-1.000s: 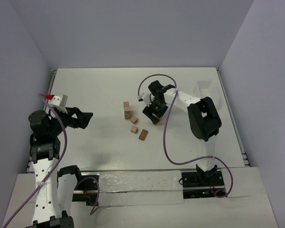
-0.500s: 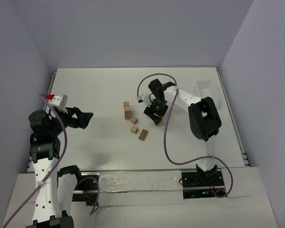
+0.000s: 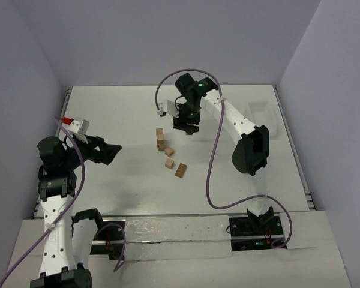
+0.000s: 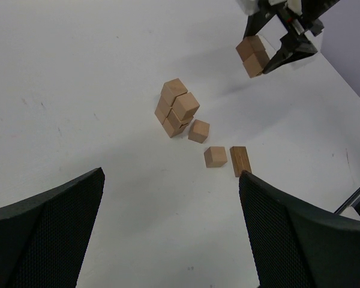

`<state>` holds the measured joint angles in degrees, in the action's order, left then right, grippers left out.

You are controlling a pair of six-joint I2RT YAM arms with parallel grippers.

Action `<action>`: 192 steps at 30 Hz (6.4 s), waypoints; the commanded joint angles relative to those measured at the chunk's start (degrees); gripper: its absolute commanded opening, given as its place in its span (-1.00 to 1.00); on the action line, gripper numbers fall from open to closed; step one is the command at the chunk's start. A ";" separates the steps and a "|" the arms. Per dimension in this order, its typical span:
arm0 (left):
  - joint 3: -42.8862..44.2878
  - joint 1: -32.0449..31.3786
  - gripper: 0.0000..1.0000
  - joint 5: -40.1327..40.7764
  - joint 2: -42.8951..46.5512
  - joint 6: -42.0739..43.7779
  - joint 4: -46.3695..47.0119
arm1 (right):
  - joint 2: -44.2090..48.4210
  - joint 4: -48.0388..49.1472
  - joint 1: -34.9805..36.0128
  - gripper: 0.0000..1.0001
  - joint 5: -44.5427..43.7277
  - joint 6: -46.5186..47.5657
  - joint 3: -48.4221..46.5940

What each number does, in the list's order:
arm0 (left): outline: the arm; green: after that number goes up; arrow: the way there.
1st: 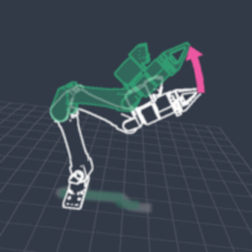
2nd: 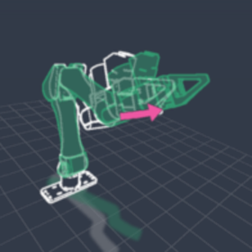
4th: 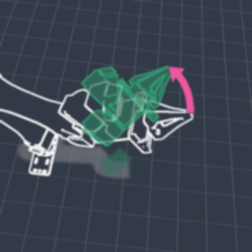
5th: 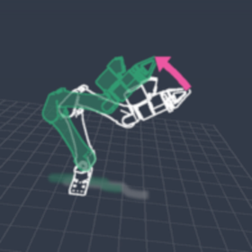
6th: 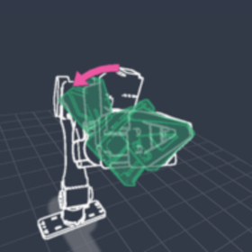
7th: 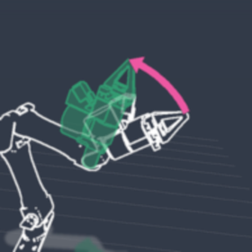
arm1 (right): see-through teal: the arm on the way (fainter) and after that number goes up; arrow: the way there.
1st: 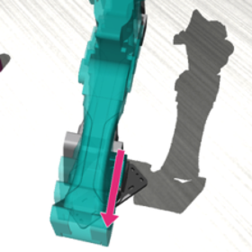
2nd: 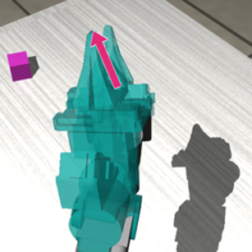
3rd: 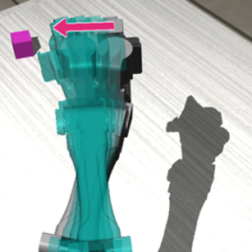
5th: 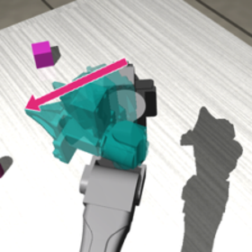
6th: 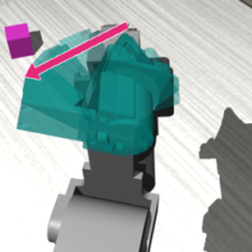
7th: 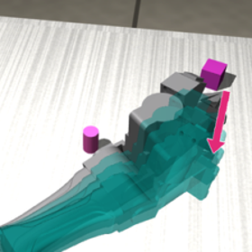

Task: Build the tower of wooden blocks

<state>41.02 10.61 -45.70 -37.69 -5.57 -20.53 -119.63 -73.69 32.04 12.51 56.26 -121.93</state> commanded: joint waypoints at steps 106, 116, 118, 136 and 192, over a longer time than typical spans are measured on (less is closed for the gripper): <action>16.46 22.96 0.98 -16.44 -11.80 1.79 -4.43 | -23.38 11.37 26.67 0.28 -4.07 -7.22 -14.21; 16.39 22.96 0.99 -16.52 -11.95 1.51 -4.34 | -21.78 12.34 25.95 0.67 -4.79 -6.96 -15.41; 16.46 22.97 0.99 -16.52 -11.80 1.35 -4.16 | -21.42 12.43 25.88 0.73 -5.04 -6.87 -15.97; 21.39 23.93 0.98 -22.62 -10.51 -5.26 -0.84 | -0.67 18.01 18.73 0.99 -0.31 -12.62 -11.39; 15.23 -26.00 0.98 11.47 -55.03 61.73 -9.04 | 30.02 28.64 -15.12 0.99 23.53 -32.71 37.86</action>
<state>53.62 -14.20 -34.06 -92.25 54.77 -32.31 -91.26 -46.77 17.21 35.14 23.22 -84.33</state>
